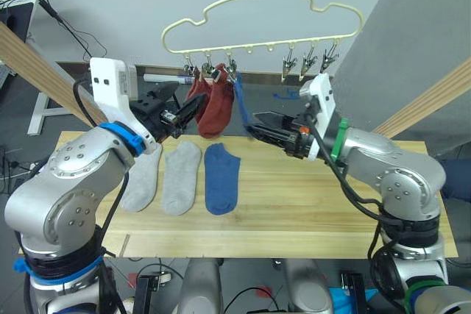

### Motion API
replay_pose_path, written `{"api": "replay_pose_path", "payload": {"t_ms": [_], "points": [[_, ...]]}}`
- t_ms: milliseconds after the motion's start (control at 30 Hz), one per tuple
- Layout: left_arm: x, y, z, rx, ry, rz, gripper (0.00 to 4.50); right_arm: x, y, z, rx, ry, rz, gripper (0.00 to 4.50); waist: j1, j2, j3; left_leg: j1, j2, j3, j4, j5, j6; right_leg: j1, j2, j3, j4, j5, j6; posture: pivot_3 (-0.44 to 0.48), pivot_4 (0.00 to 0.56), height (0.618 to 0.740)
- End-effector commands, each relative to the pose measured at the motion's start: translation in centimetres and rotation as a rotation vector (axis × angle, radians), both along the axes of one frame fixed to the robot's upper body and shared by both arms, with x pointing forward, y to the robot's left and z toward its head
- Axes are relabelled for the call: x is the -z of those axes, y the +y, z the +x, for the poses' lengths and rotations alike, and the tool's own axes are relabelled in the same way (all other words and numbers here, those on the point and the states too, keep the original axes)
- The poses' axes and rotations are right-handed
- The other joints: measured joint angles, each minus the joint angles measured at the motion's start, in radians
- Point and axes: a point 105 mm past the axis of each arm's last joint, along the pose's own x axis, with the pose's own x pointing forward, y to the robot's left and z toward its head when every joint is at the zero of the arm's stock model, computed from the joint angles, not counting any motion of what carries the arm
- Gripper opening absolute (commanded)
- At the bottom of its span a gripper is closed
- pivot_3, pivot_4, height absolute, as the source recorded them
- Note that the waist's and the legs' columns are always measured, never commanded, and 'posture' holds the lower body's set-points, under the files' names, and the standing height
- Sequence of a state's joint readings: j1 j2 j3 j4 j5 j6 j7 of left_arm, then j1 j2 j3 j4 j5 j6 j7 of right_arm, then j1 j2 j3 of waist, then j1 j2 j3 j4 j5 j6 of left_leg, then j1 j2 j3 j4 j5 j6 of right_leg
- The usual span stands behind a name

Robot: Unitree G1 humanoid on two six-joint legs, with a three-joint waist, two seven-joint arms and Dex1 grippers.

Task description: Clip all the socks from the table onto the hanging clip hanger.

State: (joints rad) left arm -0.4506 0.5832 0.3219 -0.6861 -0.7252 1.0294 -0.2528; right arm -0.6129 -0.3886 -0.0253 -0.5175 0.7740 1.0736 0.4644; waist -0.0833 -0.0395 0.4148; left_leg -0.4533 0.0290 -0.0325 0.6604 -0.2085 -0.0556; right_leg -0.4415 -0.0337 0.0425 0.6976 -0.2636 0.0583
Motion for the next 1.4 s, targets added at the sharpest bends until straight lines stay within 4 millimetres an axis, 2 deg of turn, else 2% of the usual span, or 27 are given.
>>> {"api": "replay_pose_path", "payload": {"t_ms": [33,167,367,633,700,800,967,1133,1300,1400], "points": [[-1.0,-0.1,-1.6,0.041,-0.081,0.024,3.01,-1.1,-1.4,-1.5,-0.019,-0.052,-0.012,2.03,0.0,0.0,0.0,0.0,0.0,0.0,0.0,0.0,0.0,0.0,0.0,0.0,0.0,0.0,0.0,-0.124,0.361,0.74],[-0.7,0.1,-1.9,0.055,-0.082,0.027,3.01,-1.1,-2.1,-1.9,-0.014,-0.051,-0.03,2.03,0.0,0.0,0.0,0.0,0.0,0.0,0.0,0.0,0.0,0.0,0.0,0.0,0.0,0.0,0.0,-0.127,0.36,0.74],[0.5,0.6,-2.9,0.096,-0.109,0.104,3.01,-0.8,-4.2,-2.5,0.053,-0.063,-0.088,2.03,0.0,0.0,0.0,0.0,0.0,0.001,0.0,0.0,0.0,0.0,0.0,0.001,-0.001,0.0,0.0,-0.153,0.342,0.74],[1.4,0.7,-3.8,0.151,-0.118,0.115,3.01,-0.4,-5.0,-2.5,0.124,-0.045,-0.111,2.03,-0.001,0.0,-0.001,0.0,0.0,0.001,0.0,0.0,0.0,0.0,0.0,0.001,-0.001,0.0,0.0,-0.17,0.339,0.74],[1.3,0.0,-4.0,0.23,-0.096,0.098,3.01,-0.3,-5.1,-2.2,0.177,-0.038,-0.106,2.03,-0.002,-0.001,-0.002,0.0,0.0,0.001,0.0,0.0,0.0,0.0,0.0,0.001,-0.001,0.0,0.0,-0.183,0.329,0.74],[0.1,-1.3,-4.4,0.388,-0.095,0.095,3.01,-0.5,-4.8,-1.4,0.272,-0.054,-0.099,2.03,-0.004,-0.001,-0.003,0.0,0.001,0.001,0.0,0.0,0.0,0.0,0.001,0.001,-0.001,0.0,0.0,-0.21,0.319,0.74],[-1.1,-2.0,-4.8,0.574,-0.05,0.117,3.01,-0.9,-4.1,-0.1,0.412,-0.065,-0.069,2.03,-0.011,-0.001,-0.007,0.0,0.001,0.002,0.001,0.0,0.0,-0.001,0.002,0.002,-0.001,0.0,0.0,-0.24,0.324,0.74],[-2.5,-2.1,-4.5,0.62,-0.06,0.107,3.01,-1.1,-2.8,-0.4,0.437,-0.073,-0.044,2.03,-0.022,0.0,-0.007,0.0,0.002,0.002,0.0,0.0,0.0,-0.001,0.002,0.002,-0.001,0.0,0.0,-0.267,0.336,0.74],[-2.3,-1.8,-4.6,0.681,-0.014,0.133,3.01,-1.6,-1.7,-0.4,0.456,-0.067,0.003,2.03,-0.033,0.0,-0.007,-0.001,0.002,0.002,0.0,0.0,0.0,-0.002,0.002,0.002,-0.001,0.0,0.0,-0.291,0.363,0.74],[-2.7,-1.1,-4.1,0.656,-0.029,0.142,3.01,-2.1,-0.6,-0.5,0.443,-0.079,0.01,2.03,-0.038,0.0,-0.007,0.0,0.002,0.002,0.0,0.0,0.0,-0.002,0.003,0.002,0.0,0.0,0.0,-0.289,0.368,0.74]]}}
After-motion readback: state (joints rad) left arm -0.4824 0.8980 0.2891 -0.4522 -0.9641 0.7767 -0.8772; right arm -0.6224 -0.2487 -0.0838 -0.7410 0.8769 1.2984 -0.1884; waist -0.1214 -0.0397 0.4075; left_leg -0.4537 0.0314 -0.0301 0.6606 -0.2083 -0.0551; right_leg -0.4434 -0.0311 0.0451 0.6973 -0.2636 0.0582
